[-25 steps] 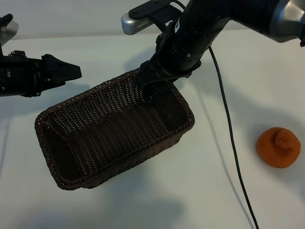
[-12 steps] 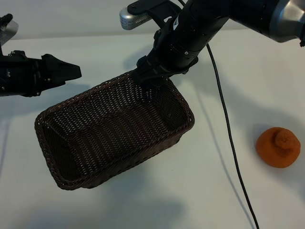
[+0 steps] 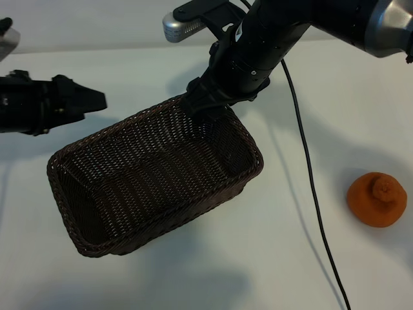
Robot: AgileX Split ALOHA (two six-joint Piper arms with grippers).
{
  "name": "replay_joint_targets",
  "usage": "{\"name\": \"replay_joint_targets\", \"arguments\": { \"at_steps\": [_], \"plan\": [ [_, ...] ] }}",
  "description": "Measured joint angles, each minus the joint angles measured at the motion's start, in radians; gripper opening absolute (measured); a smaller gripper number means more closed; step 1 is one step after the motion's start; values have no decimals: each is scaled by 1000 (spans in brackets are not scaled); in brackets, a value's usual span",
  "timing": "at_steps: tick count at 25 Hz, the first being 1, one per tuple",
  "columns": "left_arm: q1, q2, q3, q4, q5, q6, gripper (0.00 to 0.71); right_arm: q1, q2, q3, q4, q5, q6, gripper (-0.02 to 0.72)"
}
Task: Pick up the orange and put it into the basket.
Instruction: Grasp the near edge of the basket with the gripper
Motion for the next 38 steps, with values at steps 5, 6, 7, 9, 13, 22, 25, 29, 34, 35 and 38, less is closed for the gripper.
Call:
{"name": "replay_joint_targets", "arguments": {
  "at_steps": [5,6,7,9,13,22,25,29,34,35,38],
  "plan": [
    [0,-142,0,269,18,-299,538,0,0,0,-40,15,1,595],
    [0,-169,0,332,25,-372,535,0,0,0,-46,15,1,595],
    [0,-194,0,385,34,-442,533,0,0,0,-48,15,1,595],
    [0,-237,0,503,57,-563,532,0,0,0,-49,15,1,595],
    [0,-304,0,666,132,-779,528,0,0,0,-53,15,0,595],
    [0,-357,174,719,141,-891,527,0,0,0,-56,15,-1,595],
    [0,-359,190,718,82,-891,527,0,0,0,-56,17,-1,595],
    [0,-354,203,718,45,-891,527,0,0,0,-56,18,-2,595],
    [0,-300,249,688,-27,-888,527,0,0,0,-59,20,-10,595],
    [0,-287,250,673,-49,-886,527,0,0,0,-59,20,-12,595],
    [0,-254,250,627,-94,-856,527,0,0,0,-60,21,-17,595]
  ]
}}
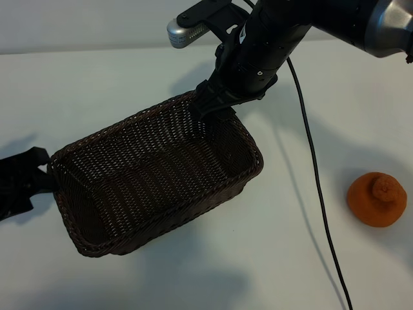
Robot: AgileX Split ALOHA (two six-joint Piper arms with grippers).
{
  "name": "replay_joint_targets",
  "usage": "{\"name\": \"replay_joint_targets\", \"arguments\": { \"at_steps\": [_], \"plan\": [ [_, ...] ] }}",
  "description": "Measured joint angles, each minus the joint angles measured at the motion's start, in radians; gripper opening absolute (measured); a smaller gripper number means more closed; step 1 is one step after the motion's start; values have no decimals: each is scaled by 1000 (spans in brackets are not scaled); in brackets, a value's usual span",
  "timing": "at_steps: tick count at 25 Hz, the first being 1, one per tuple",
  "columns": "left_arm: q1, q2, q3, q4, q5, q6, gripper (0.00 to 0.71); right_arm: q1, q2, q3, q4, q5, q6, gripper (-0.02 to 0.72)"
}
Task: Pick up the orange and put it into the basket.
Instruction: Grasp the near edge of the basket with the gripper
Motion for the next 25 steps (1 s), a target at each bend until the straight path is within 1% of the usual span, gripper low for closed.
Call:
{"name": "replay_joint_targets", "arguments": {
  "at_steps": [8,14,17,22,25],
  "plan": [
    [0,104,0,-143,-45,137,527,0,0,0,0,1,0,595],
    [-5,179,0,-216,-75,209,527,0,0,0,0,1,-1,595],
    [-43,205,0,-238,-116,230,527,0,0,0,0,1,-3,595],
    [-150,283,0,-272,-211,232,527,0,0,0,0,3,-3,595],
    [-191,329,0,-289,-244,233,527,0,0,0,-1,9,-7,595]
  ]
}}
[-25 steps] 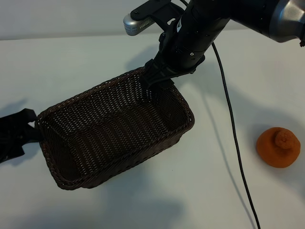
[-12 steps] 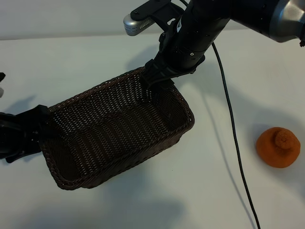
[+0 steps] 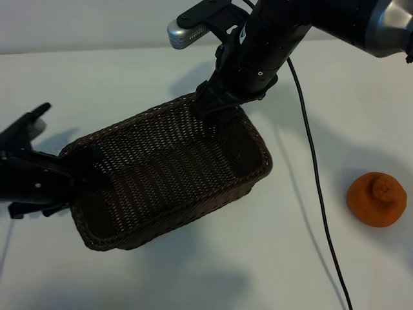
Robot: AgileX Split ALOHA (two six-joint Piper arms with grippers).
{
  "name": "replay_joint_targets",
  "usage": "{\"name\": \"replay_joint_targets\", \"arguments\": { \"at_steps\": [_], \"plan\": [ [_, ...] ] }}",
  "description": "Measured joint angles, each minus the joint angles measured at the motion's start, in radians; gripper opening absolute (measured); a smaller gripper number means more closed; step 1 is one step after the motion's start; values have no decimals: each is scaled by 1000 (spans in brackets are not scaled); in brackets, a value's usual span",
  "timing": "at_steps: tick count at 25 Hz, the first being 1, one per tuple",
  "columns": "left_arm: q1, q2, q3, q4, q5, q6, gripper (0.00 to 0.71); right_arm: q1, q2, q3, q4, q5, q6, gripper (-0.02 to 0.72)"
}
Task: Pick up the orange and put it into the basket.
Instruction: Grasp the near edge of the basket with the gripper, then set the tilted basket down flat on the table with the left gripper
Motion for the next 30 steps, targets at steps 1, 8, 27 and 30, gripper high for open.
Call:
{"name": "replay_joint_targets", "arguments": {
  "at_steps": [1,8,27,30],
  "plan": [
    [-9,14,0,-5,-8,0,527,0,0,0,0,3,-1,595],
    [-18,54,0,-23,-37,0,436,0,0,0,-1,11,-3,595],
    [-18,41,-25,-15,28,152,149,0,0,0,-3,21,-4,595],
    [-18,41,-65,-9,65,179,149,0,0,0,-3,21,-4,595]
  ]
}}
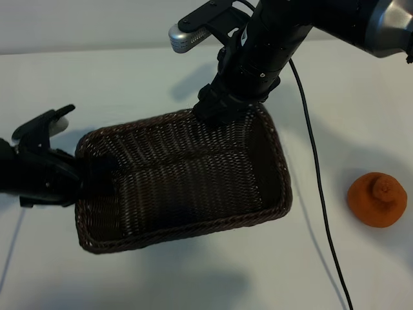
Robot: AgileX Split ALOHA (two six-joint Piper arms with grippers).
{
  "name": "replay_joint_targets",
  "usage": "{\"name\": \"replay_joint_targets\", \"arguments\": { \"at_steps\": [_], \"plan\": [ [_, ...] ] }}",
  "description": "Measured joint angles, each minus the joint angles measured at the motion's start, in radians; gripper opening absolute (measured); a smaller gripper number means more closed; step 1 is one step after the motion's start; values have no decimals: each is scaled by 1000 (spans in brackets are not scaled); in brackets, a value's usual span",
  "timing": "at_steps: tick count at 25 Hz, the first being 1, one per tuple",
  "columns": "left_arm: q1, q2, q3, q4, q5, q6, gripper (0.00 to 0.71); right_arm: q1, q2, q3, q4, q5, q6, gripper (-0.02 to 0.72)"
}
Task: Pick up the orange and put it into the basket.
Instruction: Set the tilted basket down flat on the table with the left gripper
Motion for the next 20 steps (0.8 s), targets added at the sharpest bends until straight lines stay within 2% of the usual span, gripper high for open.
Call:
{"name": "replay_joint_targets", "arguments": {
  "at_steps": [10,20],
  "plan": [
    [0,10,-103,83,68,8,149,0,0,0,0,8,0,595],
    [0,186,-298,114,117,7,149,0,0,0,0,8,0,595]
  ]
}}
